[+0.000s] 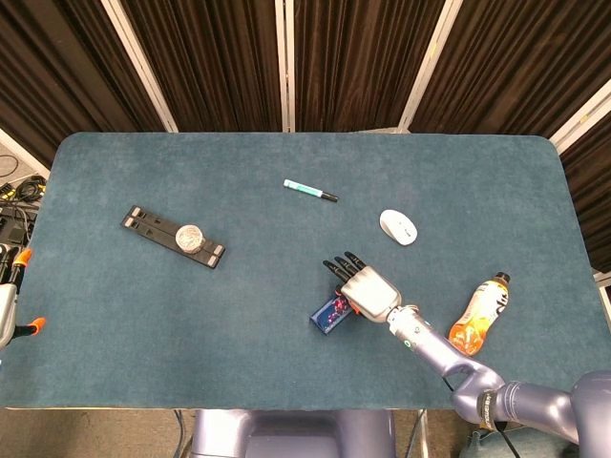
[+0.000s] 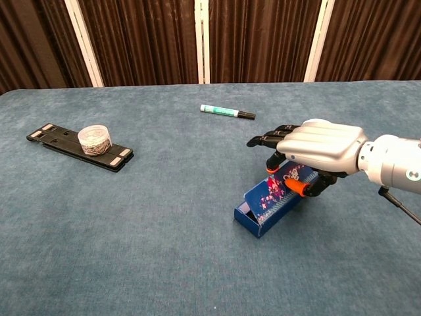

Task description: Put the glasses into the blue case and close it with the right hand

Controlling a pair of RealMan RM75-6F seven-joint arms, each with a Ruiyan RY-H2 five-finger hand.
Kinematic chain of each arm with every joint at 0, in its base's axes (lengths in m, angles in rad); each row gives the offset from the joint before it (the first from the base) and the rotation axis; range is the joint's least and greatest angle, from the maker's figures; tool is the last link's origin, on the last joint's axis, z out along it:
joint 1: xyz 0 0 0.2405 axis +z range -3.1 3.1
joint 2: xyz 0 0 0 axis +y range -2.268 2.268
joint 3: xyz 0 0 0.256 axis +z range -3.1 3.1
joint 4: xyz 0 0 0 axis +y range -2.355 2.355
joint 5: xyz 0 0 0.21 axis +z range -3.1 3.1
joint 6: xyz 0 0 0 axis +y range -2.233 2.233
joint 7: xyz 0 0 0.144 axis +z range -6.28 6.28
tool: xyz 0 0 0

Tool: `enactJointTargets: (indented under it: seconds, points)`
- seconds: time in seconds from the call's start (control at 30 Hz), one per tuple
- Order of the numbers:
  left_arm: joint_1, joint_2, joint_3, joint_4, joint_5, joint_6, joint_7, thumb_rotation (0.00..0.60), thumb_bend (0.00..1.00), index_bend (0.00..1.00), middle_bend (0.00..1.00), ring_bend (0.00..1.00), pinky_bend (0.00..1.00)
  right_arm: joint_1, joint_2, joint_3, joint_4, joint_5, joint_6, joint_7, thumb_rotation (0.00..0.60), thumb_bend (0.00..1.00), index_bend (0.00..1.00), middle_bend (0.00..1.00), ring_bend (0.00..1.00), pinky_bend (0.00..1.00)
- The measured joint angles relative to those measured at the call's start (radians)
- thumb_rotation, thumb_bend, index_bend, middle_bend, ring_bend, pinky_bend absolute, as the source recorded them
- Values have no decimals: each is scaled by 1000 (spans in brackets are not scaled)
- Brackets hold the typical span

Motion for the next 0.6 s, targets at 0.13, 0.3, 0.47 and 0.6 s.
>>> enactJointTargets:
  seconds: [0.13, 0.3, 0.47, 0.6]
  points:
    - [-1, -2, 1, 0, -1, 0, 5, 600, 0, 0, 0, 0, 0, -1, -4, -1, 7, -6, 12, 5, 600, 457, 400, 3, 0, 0]
    - [-2, -5, 1, 2, -3, 0, 9, 600, 0, 0, 0, 0, 0, -8, -16, 5, 17, -16, 53, 17, 600, 211, 135, 0, 0, 0]
    - [-2, -6, 0, 3, -7, 0, 11, 600, 0, 0, 0, 0, 0, -21, -23, 22, 12, -26, 115, 37, 600, 194, 91, 0, 0, 0]
    - [-3, -7, 1, 3, -7, 0, 13, 600, 0, 0, 0, 0, 0, -25, 10, 23, -33, -28, 118, 58, 600, 194, 71, 0, 0, 0]
